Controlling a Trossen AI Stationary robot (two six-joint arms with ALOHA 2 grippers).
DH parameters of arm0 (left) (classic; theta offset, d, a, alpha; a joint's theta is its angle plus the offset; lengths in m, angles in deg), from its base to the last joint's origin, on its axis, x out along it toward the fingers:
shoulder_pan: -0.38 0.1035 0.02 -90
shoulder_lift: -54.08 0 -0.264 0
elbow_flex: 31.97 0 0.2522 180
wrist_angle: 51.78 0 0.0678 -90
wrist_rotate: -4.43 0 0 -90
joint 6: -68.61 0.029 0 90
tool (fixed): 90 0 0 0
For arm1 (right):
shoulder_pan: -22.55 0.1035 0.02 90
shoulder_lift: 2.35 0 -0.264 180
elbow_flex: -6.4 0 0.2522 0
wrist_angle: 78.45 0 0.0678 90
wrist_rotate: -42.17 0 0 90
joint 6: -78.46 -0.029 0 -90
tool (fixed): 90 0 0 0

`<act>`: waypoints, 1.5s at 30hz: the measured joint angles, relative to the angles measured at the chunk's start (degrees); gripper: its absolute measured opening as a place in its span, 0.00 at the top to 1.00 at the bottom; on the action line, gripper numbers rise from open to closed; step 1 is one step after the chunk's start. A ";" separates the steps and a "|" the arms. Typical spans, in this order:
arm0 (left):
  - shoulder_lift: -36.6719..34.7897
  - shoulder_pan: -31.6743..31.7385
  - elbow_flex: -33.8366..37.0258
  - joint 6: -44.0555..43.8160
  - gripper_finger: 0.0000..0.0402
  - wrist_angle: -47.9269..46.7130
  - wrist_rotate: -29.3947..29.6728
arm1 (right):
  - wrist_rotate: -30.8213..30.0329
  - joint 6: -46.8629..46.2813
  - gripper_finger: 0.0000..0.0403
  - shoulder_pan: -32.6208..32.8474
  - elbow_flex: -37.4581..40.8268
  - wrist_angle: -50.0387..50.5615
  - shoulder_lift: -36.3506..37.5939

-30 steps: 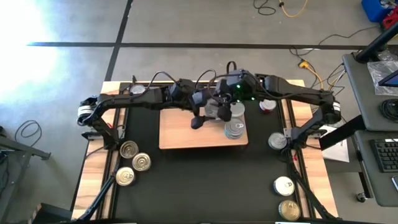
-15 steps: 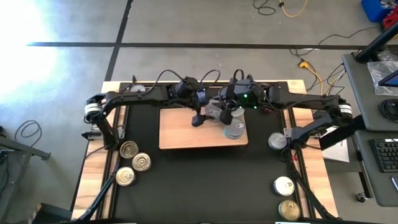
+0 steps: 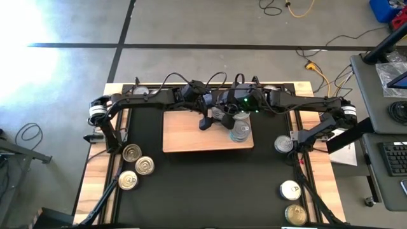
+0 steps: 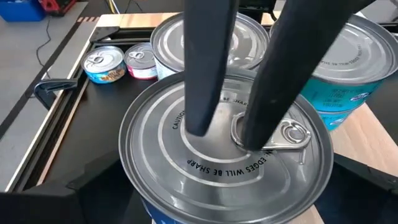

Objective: Stack canned seafood by type on shelf
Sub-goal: Stack the blue tuna can on top of the blue tuna can on the shelf

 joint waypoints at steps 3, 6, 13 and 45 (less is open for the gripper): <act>0.00 -0.22 0.00 -0.04 0.04 -0.32 0.02 | -0.02 0.71 0.94 -0.13 0.16 0.05 -0.03; 0.39 -0.39 0.00 -0.44 0.04 -0.45 0.05 | -0.04 1.02 0.97 -0.14 0.82 0.06 -0.03; 0.87 -0.39 0.00 -1.61 0.02 -0.43 0.98 | 0.06 -0.11 0.97 -0.14 3.30 0.14 -0.06; -0.04 -0.87 -0.66 -0.96 0.00 -5.52 3.14 | 2.21 2.38 0.97 -0.08 6.75 2.01 0.05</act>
